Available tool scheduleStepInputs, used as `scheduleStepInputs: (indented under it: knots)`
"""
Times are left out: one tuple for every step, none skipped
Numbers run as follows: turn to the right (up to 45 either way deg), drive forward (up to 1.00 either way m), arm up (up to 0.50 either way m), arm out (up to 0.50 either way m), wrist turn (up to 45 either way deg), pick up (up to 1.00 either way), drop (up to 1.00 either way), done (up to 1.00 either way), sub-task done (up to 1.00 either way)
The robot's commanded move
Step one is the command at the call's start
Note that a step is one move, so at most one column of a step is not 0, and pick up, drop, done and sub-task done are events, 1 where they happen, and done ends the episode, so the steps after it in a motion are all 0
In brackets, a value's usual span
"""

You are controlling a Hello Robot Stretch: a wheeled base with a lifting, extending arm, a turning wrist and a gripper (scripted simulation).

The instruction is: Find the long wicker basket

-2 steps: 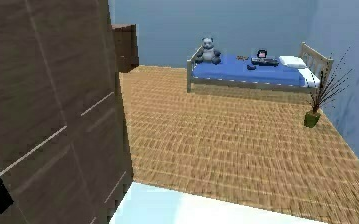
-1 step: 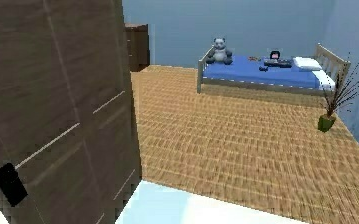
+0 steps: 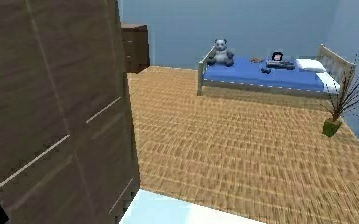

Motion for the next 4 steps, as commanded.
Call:
scheduleStepInputs:
  knots:
    - [12.0,0.0,0.0,0.0,0.0,0.0,0.0,0.0,0.0]
    - [0.0,1.0,0.0,0.0,0.0,0.0,0.0,0.0,0.0]
    - [6.0,0.0,0.0,0.0,0.0,0.0,0.0,0.0,0.0]
    - [0.0,0.35,0.0,0.0,0.0,0.0,0.0,0.0,0.0]
